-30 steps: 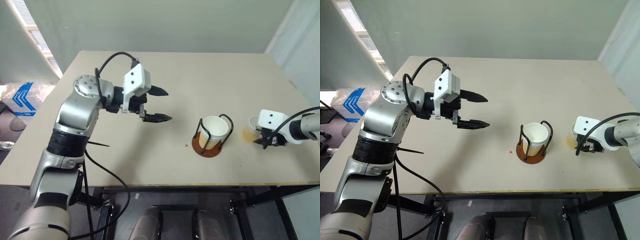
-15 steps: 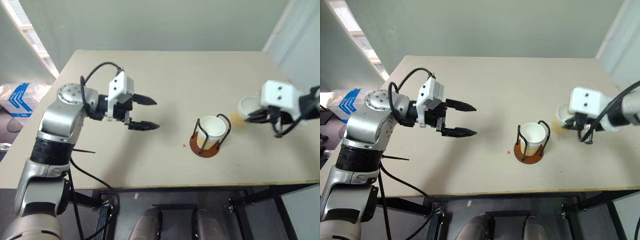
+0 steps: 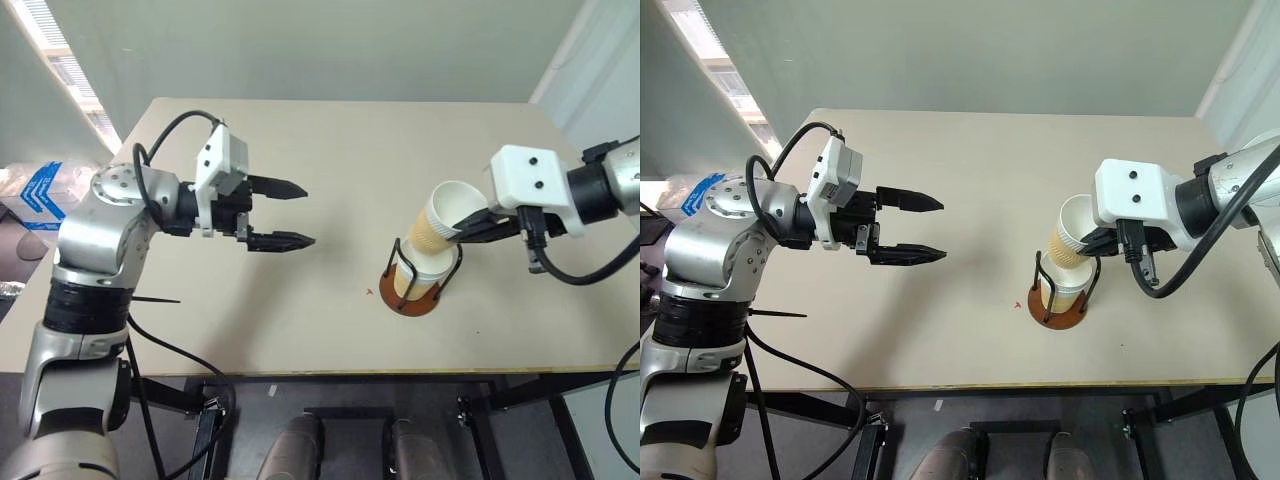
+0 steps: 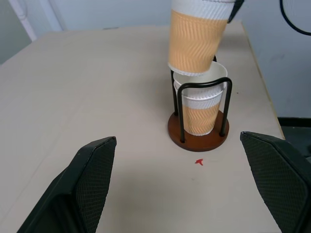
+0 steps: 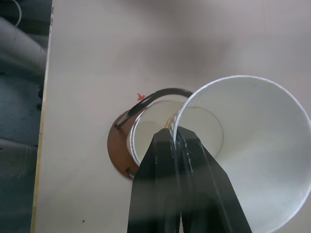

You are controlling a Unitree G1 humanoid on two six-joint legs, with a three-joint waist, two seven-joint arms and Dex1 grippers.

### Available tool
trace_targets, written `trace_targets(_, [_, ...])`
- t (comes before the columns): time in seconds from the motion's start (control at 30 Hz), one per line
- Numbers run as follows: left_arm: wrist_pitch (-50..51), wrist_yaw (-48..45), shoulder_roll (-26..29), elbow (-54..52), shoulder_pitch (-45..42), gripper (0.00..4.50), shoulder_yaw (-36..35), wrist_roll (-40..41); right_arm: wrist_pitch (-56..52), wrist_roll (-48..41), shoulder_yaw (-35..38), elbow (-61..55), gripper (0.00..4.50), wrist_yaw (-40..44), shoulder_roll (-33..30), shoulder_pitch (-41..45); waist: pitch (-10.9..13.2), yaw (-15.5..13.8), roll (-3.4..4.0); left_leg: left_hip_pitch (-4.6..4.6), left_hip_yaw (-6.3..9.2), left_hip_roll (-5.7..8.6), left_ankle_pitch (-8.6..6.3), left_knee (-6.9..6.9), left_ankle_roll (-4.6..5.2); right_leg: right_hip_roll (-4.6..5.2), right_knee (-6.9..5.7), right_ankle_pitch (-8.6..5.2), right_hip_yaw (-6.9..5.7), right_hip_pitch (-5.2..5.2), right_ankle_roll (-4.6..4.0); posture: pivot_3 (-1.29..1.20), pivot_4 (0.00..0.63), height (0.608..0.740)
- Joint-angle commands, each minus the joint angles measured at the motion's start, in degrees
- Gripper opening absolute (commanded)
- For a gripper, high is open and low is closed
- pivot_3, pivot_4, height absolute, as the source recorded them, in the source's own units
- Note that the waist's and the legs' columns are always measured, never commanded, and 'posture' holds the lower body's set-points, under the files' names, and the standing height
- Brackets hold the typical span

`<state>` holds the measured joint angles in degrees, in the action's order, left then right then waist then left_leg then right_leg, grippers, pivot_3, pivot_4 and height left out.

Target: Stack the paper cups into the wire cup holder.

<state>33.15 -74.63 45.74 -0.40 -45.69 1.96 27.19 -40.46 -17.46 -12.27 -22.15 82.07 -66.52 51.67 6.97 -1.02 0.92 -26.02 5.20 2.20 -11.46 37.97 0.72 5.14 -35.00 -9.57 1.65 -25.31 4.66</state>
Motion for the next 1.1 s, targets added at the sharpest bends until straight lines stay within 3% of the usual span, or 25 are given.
trace_targets(0.03, [0.0, 0.5, 1.0, -2.1, 0.2, 4.5, -1.8, 0.8, 2.7, 1.1, 0.9, -0.2, 0.02, 0.8, -1.6, -1.7, 0.0, 0.0, 0.0, 0.0, 0.0, 0.0, 0.0, -0.01, 0.0, 0.0, 0.0, 0.0, 0.0, 0.0, 0.0, 0.0, 0.15, 0.74])
trace_targets(0.27, [-1.4, 0.4, 1.0, -1.4, 0.0, 4.5, -0.8, -0.4, 3.3, 4.5, -2.0, -0.4, 0.02, -2.2, 2.1, -3.0, 0.0, 0.1, 0.0, 0.03, 0.01, 0.0, 0.02, 0.0, -0.03, 0.0, -0.02, 0.05, 0.0, 0.0, -0.06, 0.0, 0.15, 0.74])
trace_targets(0.3, [-1.7, 0.5, 0.8, -1.3, 0.1, 4.5, -0.6, -0.7, 2.5, 5.5, -2.4, 0.0, 0.2, -4.0, 3.5, -2.7, 0.0, 0.2, 0.0, 0.04, 0.02, -0.01, 0.02, 0.0, -0.03, -0.01, -0.02, 0.07, 0.0, 0.01, -0.08, 0.0, 0.15, 0.74])
trace_targets(0.37, [-2.3, 0.4, 0.9, -1.4, 0.4, 4.5, 0.0, -1.2, 1.3, 6.6, -2.6, 0.5, 0.64, -6.4, 5.2, -2.2, 0.0, 0.3, 0.0, 0.06, 0.04, 0.0, 0.02, -0.01, 0.01, -0.01, -0.03, 0.13, 0.0, 0.0, -0.11, 0.0, 0.15, 0.74])
trace_targets(0.53, [-3.1, 0.2, 1.1, -0.8, 0.3, 4.5, 0.3, -2.2, -2.8, 4.6, 0.0, 2.0, 2.3, -7.2, 6.2, 1.2, 0.0, 0.2, 0.0, 0.01, 0.08, 0.01, 0.06, -0.02, 0.09, -0.01, -0.01, 0.17, -0.01, -0.01, -0.13, 0.0, 0.15, 0.74])
trace_targets(0.67, [-4.7, 4.1, -0.1, 1.4, -0.1, 4.5, -0.7, -4.4, -9.0, 0.7, 7.4, 5.3, 3.7, -11.7, 7.8, 3.8, 0.0, 0.2, 0.0, 0.01, 0.08, 0.01, 0.06, -0.06, 0.09, -0.01, 0.0, 0.17, -0.02, -0.01, -0.15, 0.0, 0.15, 0.74])
trace_targets(0.8, [-7.9, 17.4, -5.1, 8.1, -1.8, 4.5, -4.4, -7.9, -13.6, 0.0, 16.5, 8.3, 3.7, -21.6, 10.8, 1.1, 0.0, -0.1, -0.01, 0.03, 0.11, 0.01, 0.08, -0.06, 0.05, -0.01, 0.0, 0.17, -0.02, 0.01, -0.17, 0.0, 0.15, 0.74])
trace_targets(0.9, [-7.8, 26.1, -8.1, 11.8, -2.0, 4.5, -8.0, -8.7, -17.2, 0.0, 25.0, 7.1, 3.7, -31.0, 16.2, -6.3, 0.0, -0.1, -0.17, 0.06, 0.12, 0.0, 0.16, -0.05, -0.08, 0.0, 0.02, 0.25, -0.06, 0.05, -0.22, 0.0, 0.15, 0.74])
trace_targets(1.1, [-8.5, 32.5, -9.9, 12.7, 0.6, 4.5, -9.8, -9.8, -15.8, 2.0, 29.1, 6.0, 3.7, -42.1, 22.1, -17.4, 0.1, -0.1, -0.08, 0.05, 0.07, 0.03, 0.19, -0.08, -0.17, -0.01, 0.0, 0.39, -0.01, -0.05, 0.02, 0.0, 0.15, 0.74])
